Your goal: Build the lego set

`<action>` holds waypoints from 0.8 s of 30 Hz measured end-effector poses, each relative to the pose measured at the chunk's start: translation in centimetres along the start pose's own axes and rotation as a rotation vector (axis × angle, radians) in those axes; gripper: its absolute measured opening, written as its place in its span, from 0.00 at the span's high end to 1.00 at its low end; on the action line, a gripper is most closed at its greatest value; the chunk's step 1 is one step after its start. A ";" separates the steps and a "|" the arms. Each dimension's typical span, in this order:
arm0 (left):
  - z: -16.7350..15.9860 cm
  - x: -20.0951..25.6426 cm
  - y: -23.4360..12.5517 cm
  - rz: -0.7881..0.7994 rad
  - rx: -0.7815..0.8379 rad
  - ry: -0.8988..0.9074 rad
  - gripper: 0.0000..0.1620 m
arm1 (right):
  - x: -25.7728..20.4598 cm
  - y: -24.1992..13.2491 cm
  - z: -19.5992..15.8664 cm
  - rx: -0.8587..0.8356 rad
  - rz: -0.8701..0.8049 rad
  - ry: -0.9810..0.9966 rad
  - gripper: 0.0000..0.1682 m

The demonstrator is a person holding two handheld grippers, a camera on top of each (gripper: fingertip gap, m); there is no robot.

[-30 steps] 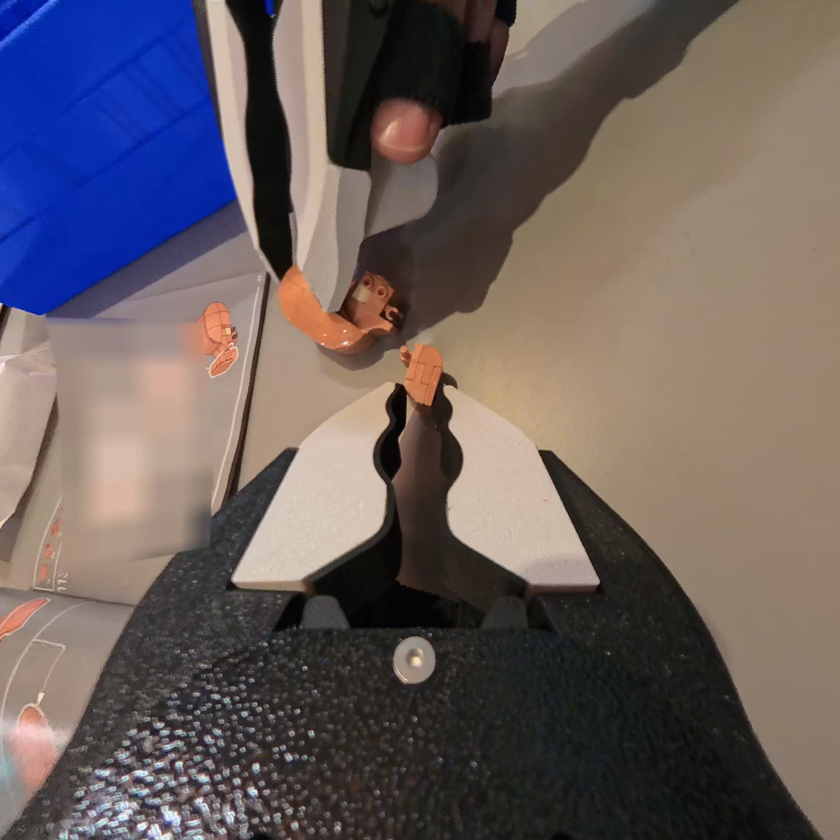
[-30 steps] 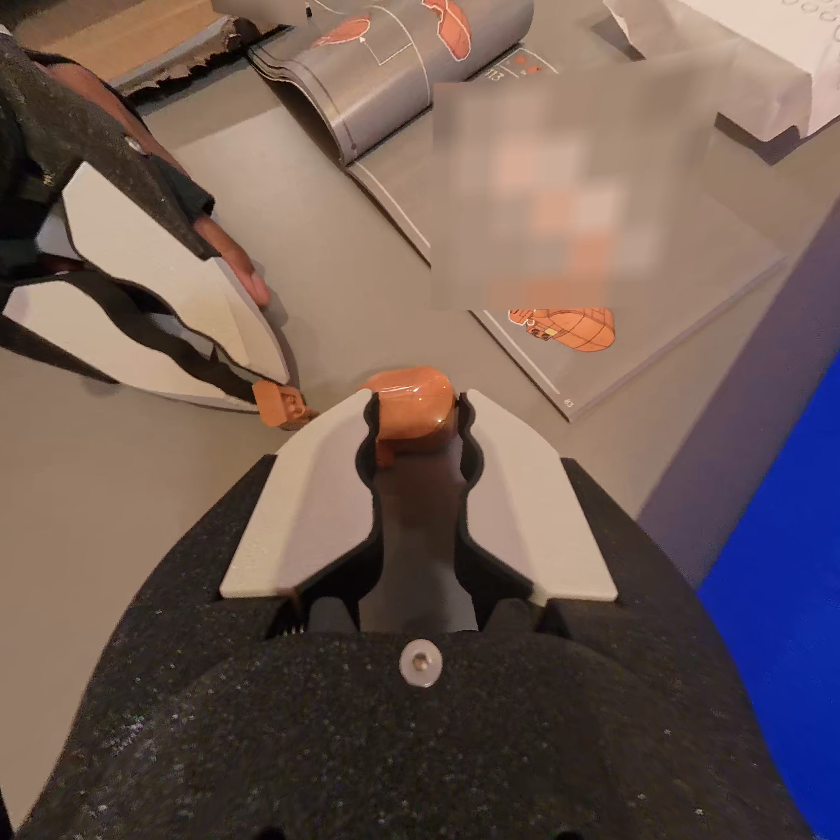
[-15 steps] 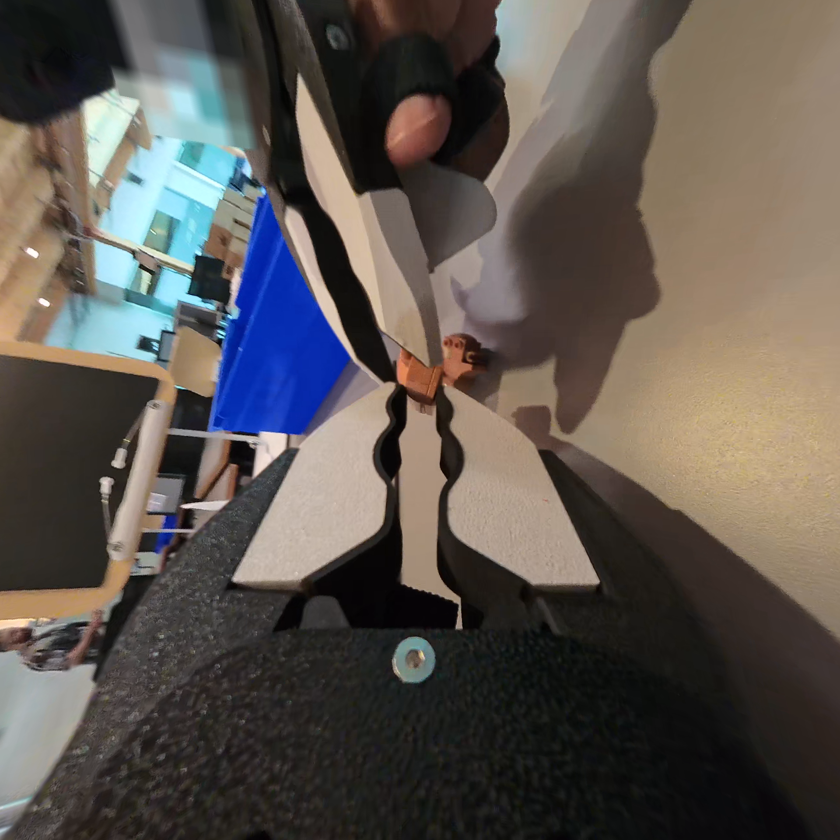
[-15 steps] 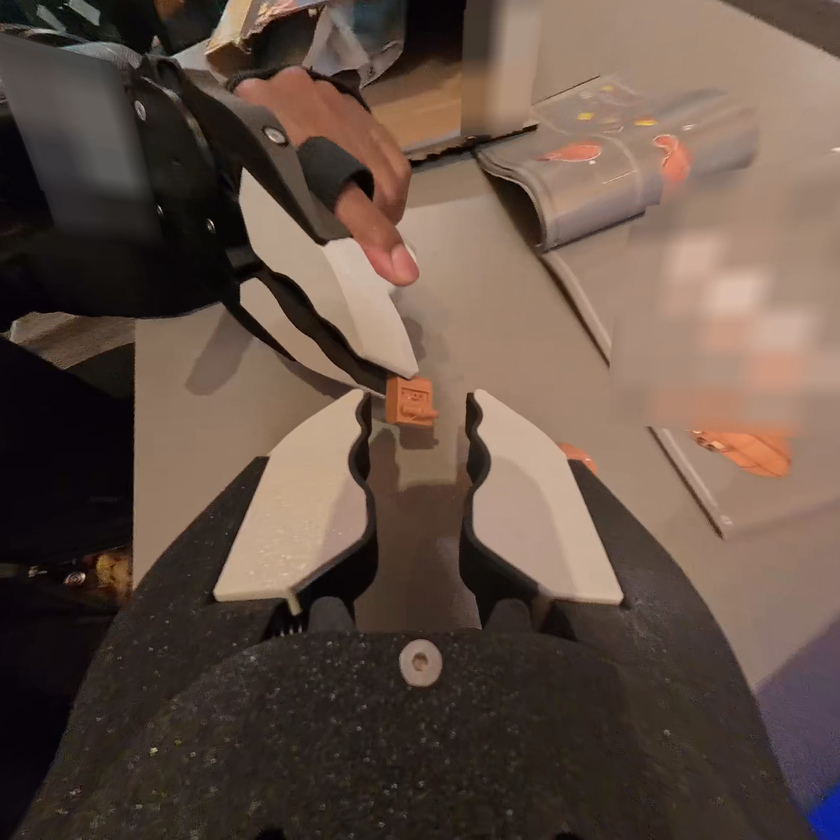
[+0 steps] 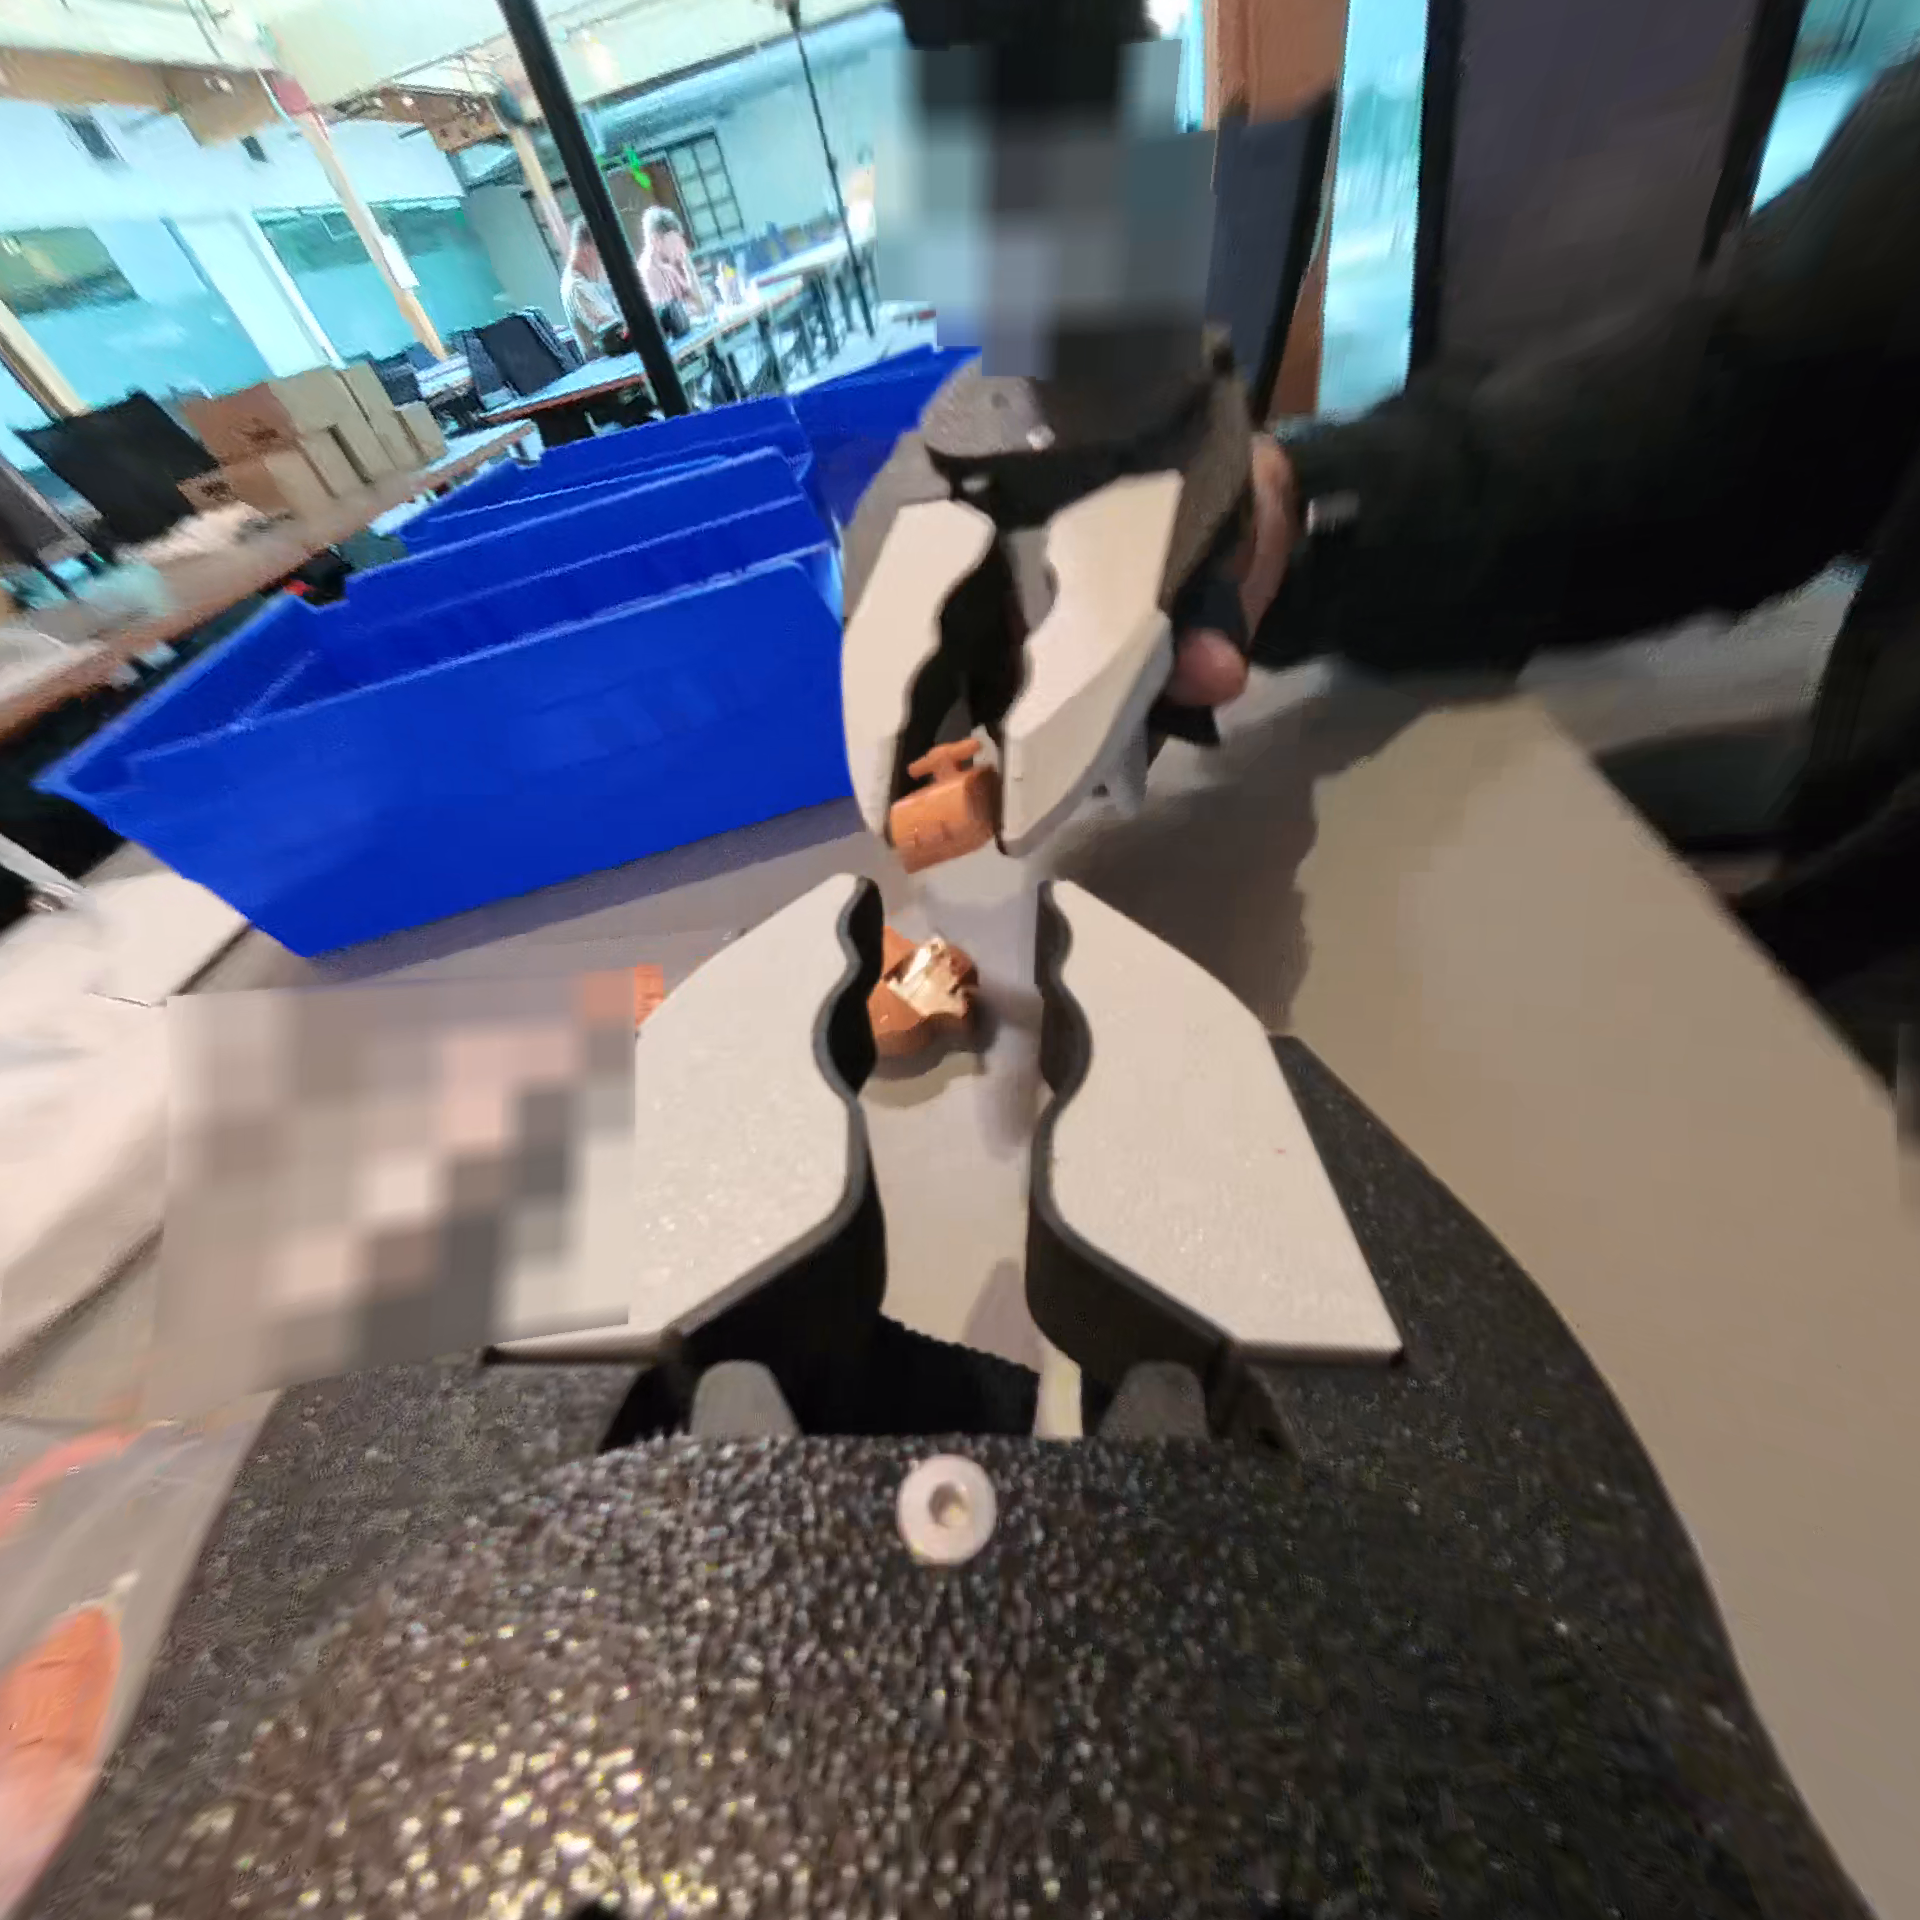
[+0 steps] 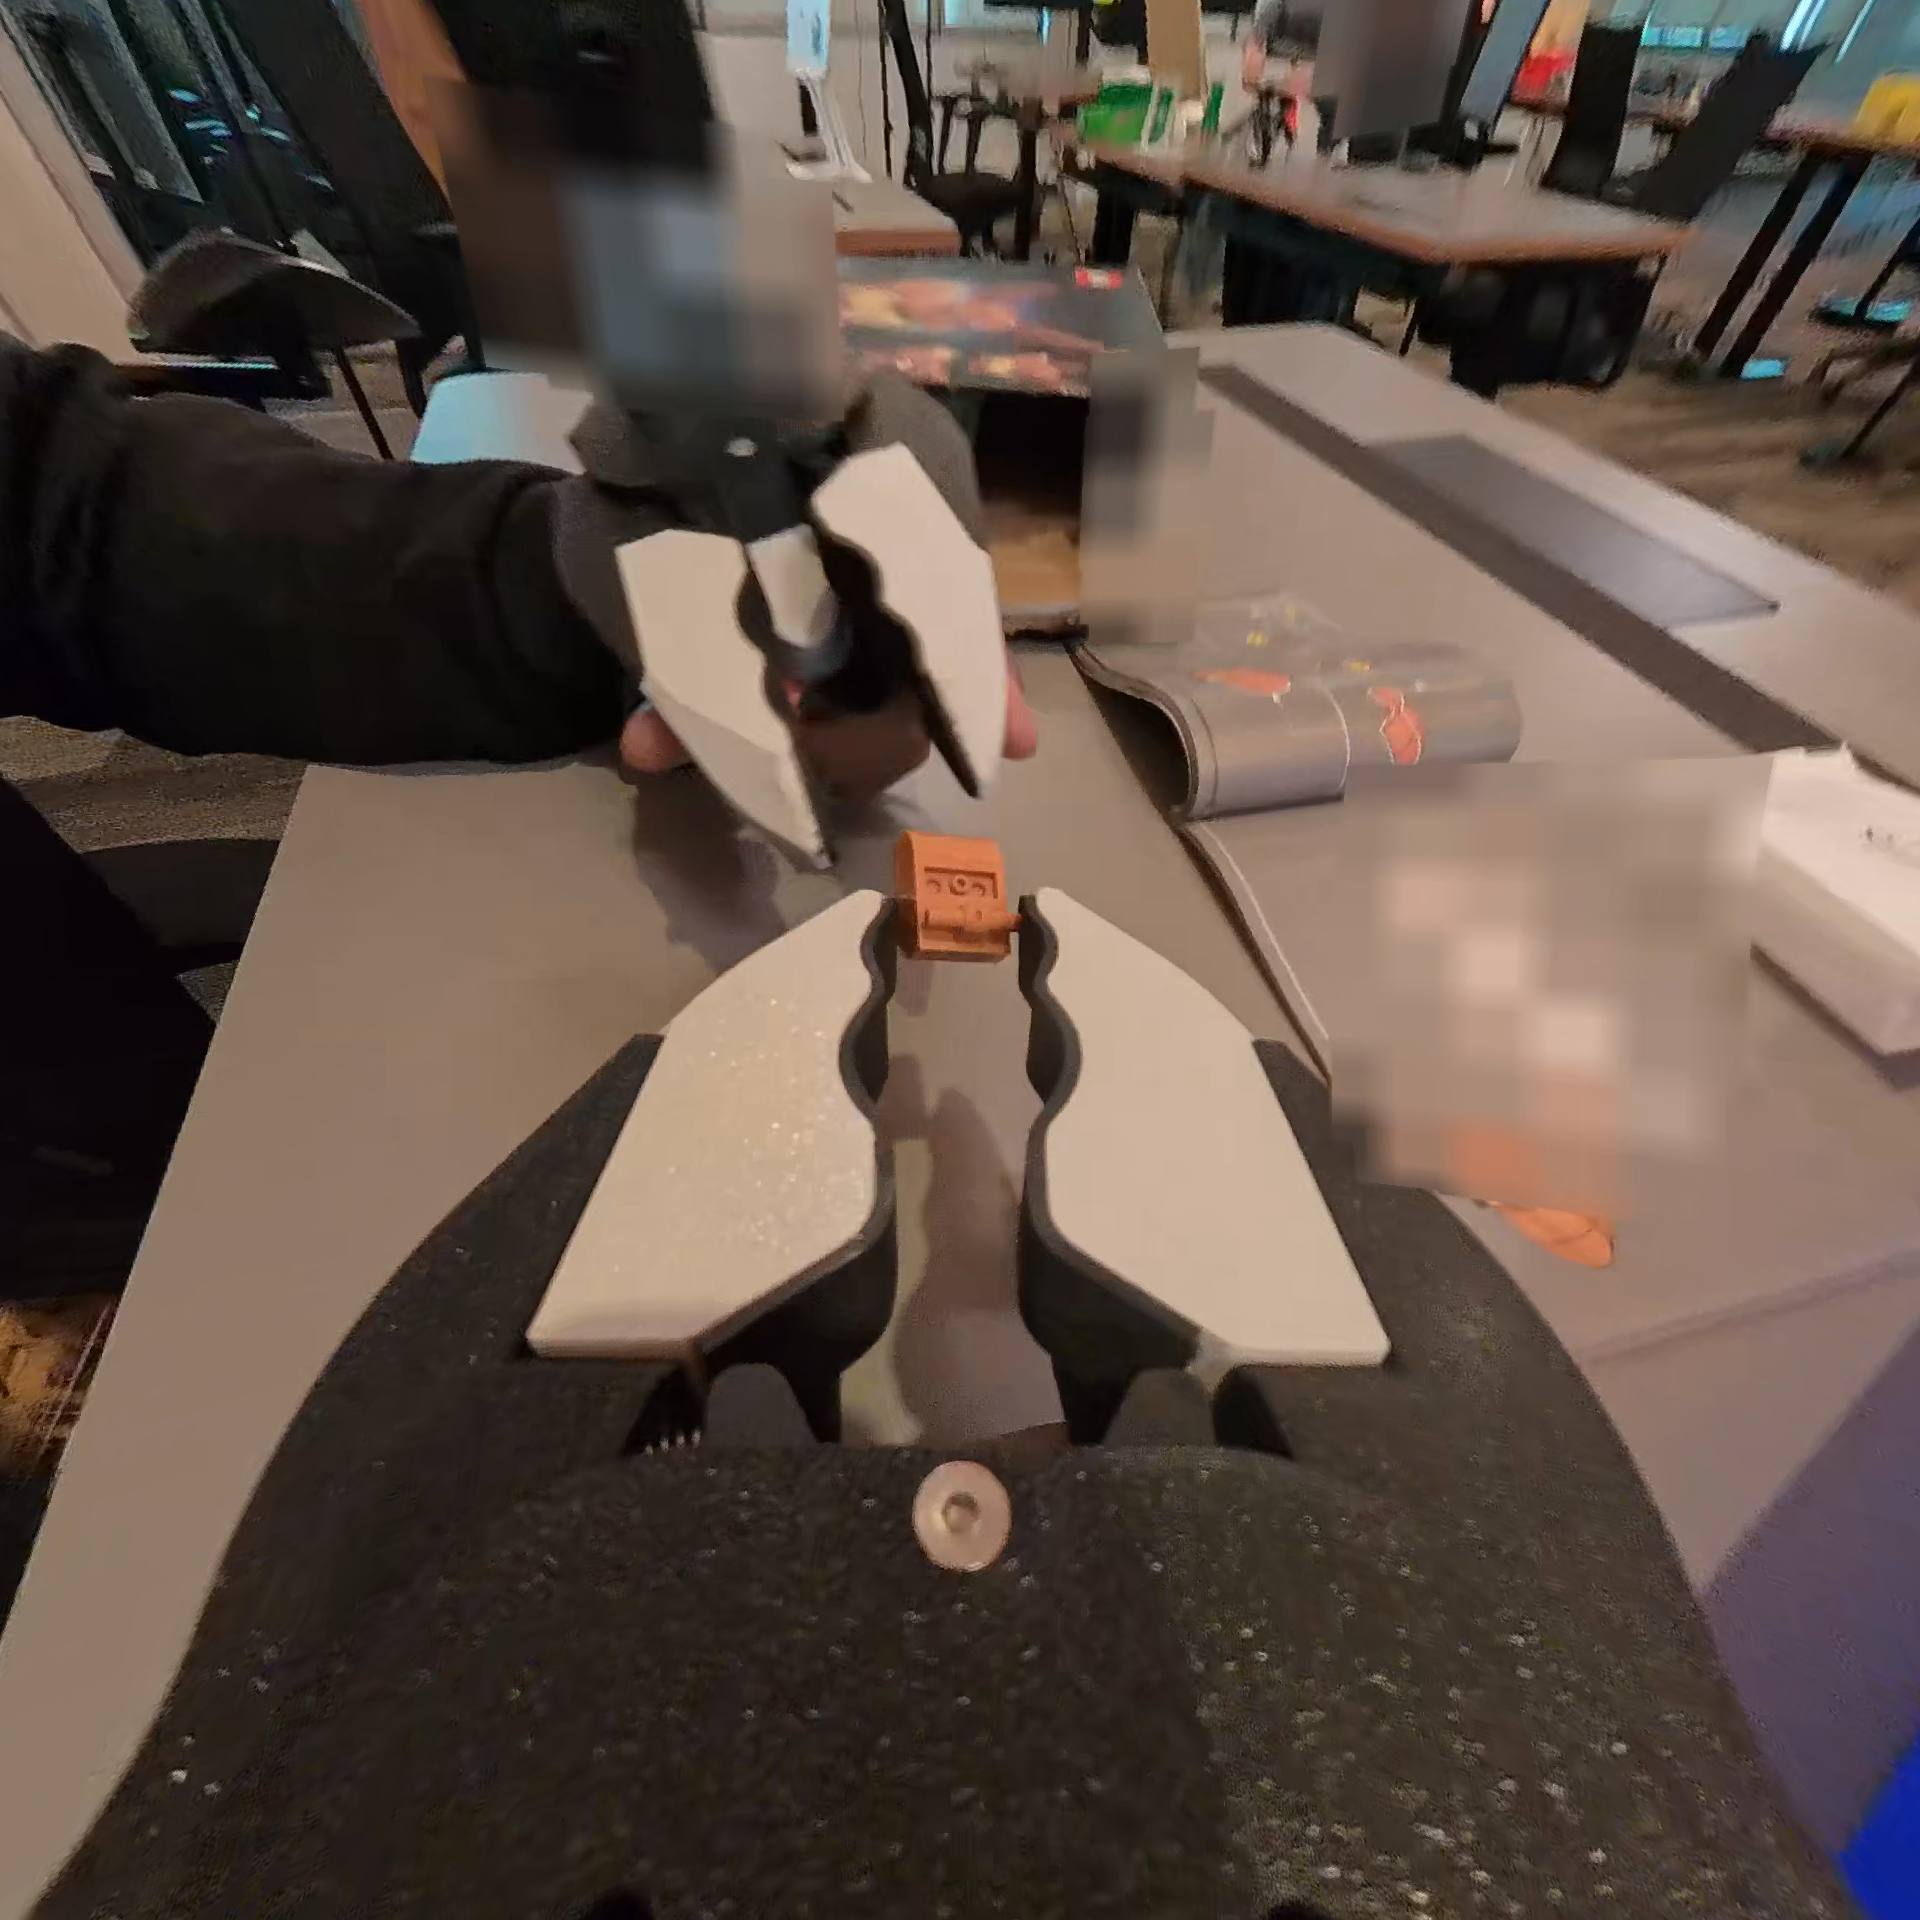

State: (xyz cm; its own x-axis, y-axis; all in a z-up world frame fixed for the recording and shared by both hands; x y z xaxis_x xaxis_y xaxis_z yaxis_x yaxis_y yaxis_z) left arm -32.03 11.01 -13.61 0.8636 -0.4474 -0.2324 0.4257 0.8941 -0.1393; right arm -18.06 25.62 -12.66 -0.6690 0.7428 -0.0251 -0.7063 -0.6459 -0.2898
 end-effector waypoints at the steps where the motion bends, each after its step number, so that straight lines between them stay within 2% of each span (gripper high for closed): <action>1: 0.0 -0.2 0.1 -0.008 0.016 -0.060 0.83 | -0.2 0.0 0.1 0.015 0.008 -0.018 0.87; 4: 0.0 -0.2 0.5 -0.055 0.013 -0.154 0.83 | -0.7 0.2 0.3 0.033 0.005 -0.090 0.87; 10: -0.5 0.1 0.8 -0.086 -0.005 -0.187 0.89 | -1.3 0.7 0.3 -0.014 -0.064 -0.233 0.87; 14: -0.6 -0.3 0.8 -0.099 -0.009 -0.254 0.84 | -1.4 0.6 0.3 -0.014 -0.064 -0.253 0.87; 17: -0.6 -0.5 0.6 -0.116 0.028 -0.308 0.85 | -1.5 0.8 0.2 -0.033 -0.059 -0.277 0.87; 24: -0.5 -0.1 0.8 -0.140 0.029 -0.274 0.89 | -2.0 1.4 0.2 -0.068 -0.055 -0.325 0.86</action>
State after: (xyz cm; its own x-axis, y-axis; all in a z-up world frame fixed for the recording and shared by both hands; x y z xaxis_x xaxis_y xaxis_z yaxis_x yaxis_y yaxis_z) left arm -31.91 11.76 -14.17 0.8349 -0.5475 0.0560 0.5499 0.8261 -0.1232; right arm -17.74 23.22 -12.78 -0.6767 0.6744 0.2953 -0.7338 -0.5849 -0.3457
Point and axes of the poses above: each gripper's, where its closed fingertips meet, y out along the fingers, z out of its top, x = y × z across the jaws, the point moved 10 cm from there along -y, back along the fingers, and after that the axes turned 10 degrees about z, right-handed, at the moved point
